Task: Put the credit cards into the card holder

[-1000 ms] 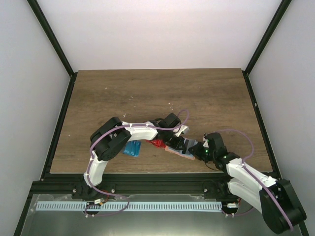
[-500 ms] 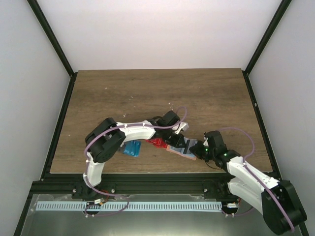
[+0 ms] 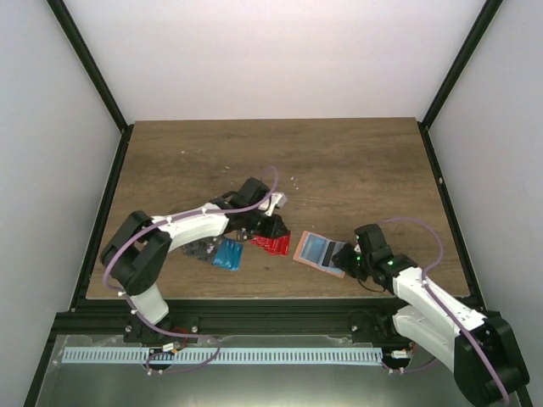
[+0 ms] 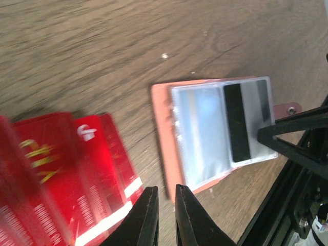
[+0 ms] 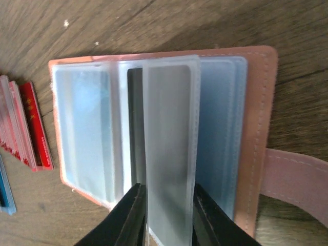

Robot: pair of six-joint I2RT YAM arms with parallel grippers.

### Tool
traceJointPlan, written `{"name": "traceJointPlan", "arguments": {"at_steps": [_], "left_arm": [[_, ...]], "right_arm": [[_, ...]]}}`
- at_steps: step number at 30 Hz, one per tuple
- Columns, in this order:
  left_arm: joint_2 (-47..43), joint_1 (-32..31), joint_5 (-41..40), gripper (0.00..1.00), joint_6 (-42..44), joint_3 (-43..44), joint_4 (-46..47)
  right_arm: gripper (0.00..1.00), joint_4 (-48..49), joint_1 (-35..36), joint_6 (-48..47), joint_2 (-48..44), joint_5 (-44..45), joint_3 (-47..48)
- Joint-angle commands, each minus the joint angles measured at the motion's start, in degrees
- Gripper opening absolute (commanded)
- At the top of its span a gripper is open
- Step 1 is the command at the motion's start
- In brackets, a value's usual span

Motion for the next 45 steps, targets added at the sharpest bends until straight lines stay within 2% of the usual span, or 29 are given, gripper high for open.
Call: {"name": "traceJointPlan", "arguments": {"at_steps": [1,6,11,17,19,22,23,24,25,29,34,39,45], "left_arm": [[-4.1,2.9,-1.1,0.13,1.1,-4.2,0.0],[-7.7,5.1,-0.9,0.13,0.9,-7.9,1.3],[-11.1,5.9,-0.8,0.13,0.3,-10.8,2.7],[-17.6,7.4,-2.5,0.15,-0.4,-14.5,2.9],[-20.8,8.0,-4.5,0.18,-0.2,-15.7,1.9],[-24.3,9.3,-8.0,0.26,0.1,-17.6,0.0],[-25.1,9.7,-9.3,0.33,0.1,-18.1,-0.5],[-25.6,10.1,-11.0,0.46,0.0,-18.8,-1.0],[-26.0,10.6,-12.5,0.52,-0.2,-19.2,-1.2],[-25.3,13.2,-15.0,0.58,-1.0,-21.0,0.5],[-19.9,16.2,-11.6,0.58,-0.9,-20.7,3.7],[-12.4,16.7,-10.4,0.64,0.8,-16.7,1.9],[-8.2,16.4,-13.5,0.73,0.5,-12.8,-0.8]], "right_arm": [[0.29,-2.7,0.0,-1.7,0.7,0.4,2.1],[0.4,0.8,0.0,-2.7,2.6,-2.2,4.3],[0.42,3.2,0.1,-4.8,10.7,-5.9,11.7],[0.5,8.2,4.0,-7.9,25.4,-15.3,27.3],[0.53,6.4,7.2,-10.0,29.8,-14.3,34.7],[0.58,6.5,10.7,-10.5,32.4,-13.0,39.7],[0.58,7.2,11.2,-10.3,32.7,-12.8,39.8],[0.58,8.0,11.7,-9.8,32.9,-12.5,39.3],[0.58,8.8,12.0,-9.3,33.0,-12.2,38.5],[0.57,14.6,13.7,-7.1,34.0,-12.4,34.8],[0.54,18.0,16.5,-6.9,37.8,-12.3,35.4],[0.53,18.4,16.7,-7.1,40.0,-11.3,35.4],[0.53,16.9,16.7,-8.3,38.2,-7.1,32.9]]}}
